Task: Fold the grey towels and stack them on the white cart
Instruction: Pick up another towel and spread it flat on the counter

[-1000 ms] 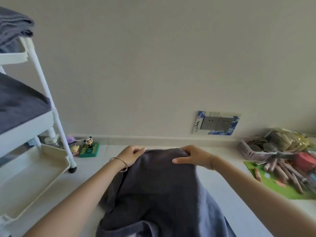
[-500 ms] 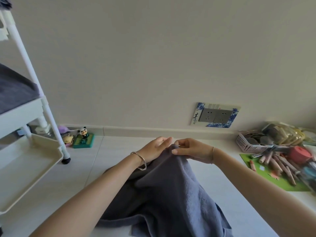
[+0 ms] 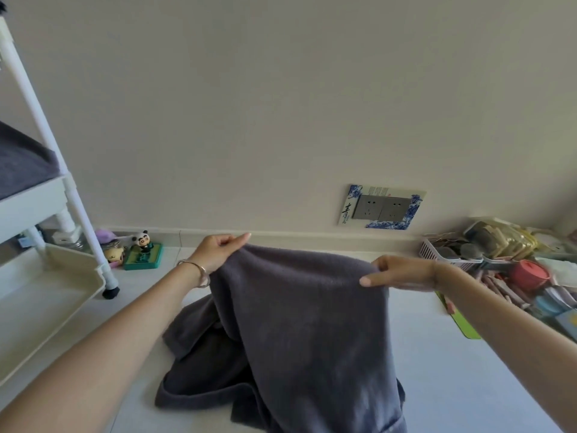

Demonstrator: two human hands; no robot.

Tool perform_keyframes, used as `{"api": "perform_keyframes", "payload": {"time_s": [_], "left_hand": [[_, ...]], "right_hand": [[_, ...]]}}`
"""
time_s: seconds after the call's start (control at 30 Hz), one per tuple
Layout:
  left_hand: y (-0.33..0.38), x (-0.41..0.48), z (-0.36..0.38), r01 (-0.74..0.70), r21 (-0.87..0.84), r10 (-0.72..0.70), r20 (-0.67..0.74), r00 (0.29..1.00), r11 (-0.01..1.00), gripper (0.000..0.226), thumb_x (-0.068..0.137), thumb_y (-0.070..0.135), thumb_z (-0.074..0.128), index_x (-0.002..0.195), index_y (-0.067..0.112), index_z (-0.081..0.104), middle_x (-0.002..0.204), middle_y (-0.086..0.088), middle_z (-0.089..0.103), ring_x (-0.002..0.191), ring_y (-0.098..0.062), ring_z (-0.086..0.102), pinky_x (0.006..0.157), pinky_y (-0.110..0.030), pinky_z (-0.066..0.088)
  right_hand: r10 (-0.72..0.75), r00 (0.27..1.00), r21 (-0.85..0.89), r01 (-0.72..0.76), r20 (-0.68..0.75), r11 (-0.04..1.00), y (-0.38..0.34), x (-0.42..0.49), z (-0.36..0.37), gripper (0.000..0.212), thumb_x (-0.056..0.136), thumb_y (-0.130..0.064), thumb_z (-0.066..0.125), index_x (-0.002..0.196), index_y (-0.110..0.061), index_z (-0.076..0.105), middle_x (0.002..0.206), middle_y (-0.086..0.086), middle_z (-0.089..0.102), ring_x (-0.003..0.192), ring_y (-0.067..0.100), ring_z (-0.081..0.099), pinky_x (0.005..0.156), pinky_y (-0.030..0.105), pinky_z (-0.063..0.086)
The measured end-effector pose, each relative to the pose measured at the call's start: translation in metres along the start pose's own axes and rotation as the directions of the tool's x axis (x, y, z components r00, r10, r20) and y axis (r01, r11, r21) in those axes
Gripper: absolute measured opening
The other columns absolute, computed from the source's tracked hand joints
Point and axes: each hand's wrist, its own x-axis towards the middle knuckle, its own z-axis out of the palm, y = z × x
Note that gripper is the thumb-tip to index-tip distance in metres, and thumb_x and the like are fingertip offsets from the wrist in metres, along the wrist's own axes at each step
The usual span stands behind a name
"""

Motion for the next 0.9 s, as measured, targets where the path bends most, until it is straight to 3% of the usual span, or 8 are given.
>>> {"api": "perform_keyframes", "payload": {"time_s": [0.17,0.33,0.4,0.5,0.63,0.7,0.83,0.9], "left_hand": [[-0.004,0.008,0.011,0.016,0.166,-0.004,-0.071,0.997,0.986,0.048,0.085,0.043,0.063,0.055,0.018,0.035,0.056,0.001,0.031,0.057,-0.015,0.030,0.057,-0.025,0.027],[-0.028,0.016,0.040,0.061,0.389,0.012,-0.182,0.983,0.919,0.049,0.089,0.038,0.059,0.052,0.018,0.033,0.054,0.000,0.036,0.058,-0.019,0.035,0.055,-0.030,0.026],[-0.039,0.017,0.060,0.055,0.476,0.009,-0.131,0.991,0.877,0.038,0.092,0.038,0.054,0.063,0.015,0.046,0.071,-0.005,0.056,0.072,-0.025,0.050,0.064,-0.030,0.036],[-0.048,0.015,0.095,-0.095,0.530,0.087,0.040,0.995,0.843,0.040,0.092,0.047,0.048,0.104,0.011,0.062,0.110,-0.008,0.062,0.105,-0.025,0.055,0.092,-0.034,0.043],[-0.041,0.006,0.144,-0.370,0.612,0.218,0.310,0.925,0.699,0.046,0.097,0.044,0.040,0.130,0.015,0.051,0.136,0.000,0.051,0.126,-0.016,0.043,0.107,-0.028,0.028],[-0.039,0.004,0.170,-0.411,0.638,0.177,0.399,0.900,0.652,0.050,0.096,0.049,0.037,0.132,0.016,0.048,0.139,0.000,0.049,0.128,-0.016,0.041,0.106,-0.028,0.027],[-0.040,-0.005,0.206,-0.297,0.756,-0.155,0.462,0.873,0.583,0.065,0.087,0.069,0.032,0.123,0.020,0.054,0.124,0.000,0.059,0.113,-0.023,0.054,0.089,-0.034,0.039],[-0.048,-0.011,0.218,-0.343,0.784,-0.144,0.475,0.868,0.517,0.063,0.085,0.070,0.038,0.115,0.017,0.056,0.117,-0.002,0.062,0.107,-0.025,0.057,0.084,-0.034,0.040]], "right_hand": [[-0.155,0.988,0.206,0.151,0.004,0.967,-0.021,-0.005,-0.018,0.052,0.059,-0.043,0.085,0.090,-0.003,0.071,0.093,0.012,0.072,0.085,0.018,0.069,0.076,0.024,0.054],[-0.068,0.931,-0.131,0.022,-0.359,0.991,0.018,0.051,0.017,0.036,0.078,-0.045,0.072,0.083,-0.010,0.070,0.081,0.000,0.068,0.077,0.014,0.061,0.082,0.034,0.049],[-0.033,0.961,0.006,0.036,-0.276,0.999,0.044,0.067,0.038,0.013,0.087,-0.033,0.065,0.092,-0.021,0.069,0.095,-0.002,0.070,0.089,0.012,0.063,0.092,0.031,0.049],[0.071,0.984,0.359,-0.008,-0.164,0.933,0.079,0.070,0.051,0.025,0.095,-0.021,0.052,0.118,-0.015,0.058,0.124,0.006,0.062,0.116,0.019,0.057,0.105,0.035,0.042],[0.259,0.851,0.291,-0.132,-0.457,0.948,0.126,0.064,0.053,0.034,0.096,-0.029,0.051,0.124,-0.011,0.057,0.130,0.007,0.057,0.114,0.019,0.053,0.101,0.031,0.039],[0.304,0.778,0.271,-0.178,-0.550,0.946,0.146,0.059,0.056,0.039,0.096,-0.033,0.051,0.125,-0.009,0.057,0.128,0.005,0.057,0.108,0.015,0.049,0.095,0.026,0.035],[0.401,0.764,0.345,-0.247,-0.506,0.906,0.171,0.063,0.069,0.045,0.095,-0.046,0.047,0.121,-0.013,0.060,0.121,0.007,0.061,0.105,0.019,0.055,0.097,0.031,0.041],[0.458,0.746,0.402,-0.276,-0.483,0.873,0.176,0.069,0.078,0.052,0.093,-0.053,0.043,0.123,-0.012,0.058,0.121,0.007,0.060,0.109,0.024,0.055,0.099,0.035,0.041]]}}
